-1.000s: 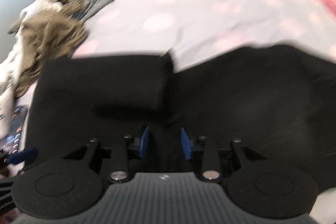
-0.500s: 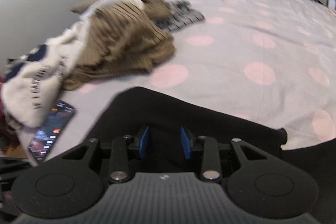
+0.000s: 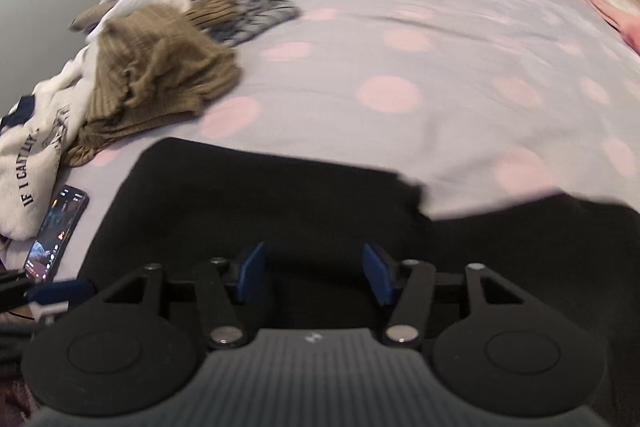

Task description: Fold clothes

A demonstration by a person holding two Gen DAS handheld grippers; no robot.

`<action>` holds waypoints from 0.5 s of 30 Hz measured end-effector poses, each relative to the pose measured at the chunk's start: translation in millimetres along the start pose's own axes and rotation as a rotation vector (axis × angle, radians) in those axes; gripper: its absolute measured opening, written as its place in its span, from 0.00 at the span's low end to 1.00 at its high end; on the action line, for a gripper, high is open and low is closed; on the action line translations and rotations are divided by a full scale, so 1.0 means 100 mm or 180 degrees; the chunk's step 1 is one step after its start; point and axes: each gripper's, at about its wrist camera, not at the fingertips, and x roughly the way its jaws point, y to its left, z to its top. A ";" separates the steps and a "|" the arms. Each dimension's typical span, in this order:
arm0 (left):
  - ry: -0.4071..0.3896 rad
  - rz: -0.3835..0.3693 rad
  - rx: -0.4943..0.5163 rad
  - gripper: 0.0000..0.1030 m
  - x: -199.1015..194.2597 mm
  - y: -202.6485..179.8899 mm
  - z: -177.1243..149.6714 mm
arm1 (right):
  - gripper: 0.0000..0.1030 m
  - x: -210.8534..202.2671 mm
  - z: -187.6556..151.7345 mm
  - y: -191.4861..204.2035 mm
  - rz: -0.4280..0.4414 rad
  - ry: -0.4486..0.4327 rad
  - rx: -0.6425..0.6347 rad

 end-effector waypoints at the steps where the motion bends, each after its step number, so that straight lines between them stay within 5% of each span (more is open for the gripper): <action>1: 0.0010 -0.0019 0.0015 0.34 0.01 -0.02 0.00 | 0.57 -0.08 -0.06 -0.10 -0.0009 0.0039 0.0102; 8: 0.0178 -0.0103 0.0136 0.34 0.14 -0.16 -0.01 | 0.67 -0.31 -0.61 -0.79 0.0206 0.0264 0.1285; 15: 0.0249 -0.0077 0.0253 0.34 0.19 -0.31 -0.01 | 0.69 -0.13 -0.78 -0.91 0.0471 0.0351 0.1568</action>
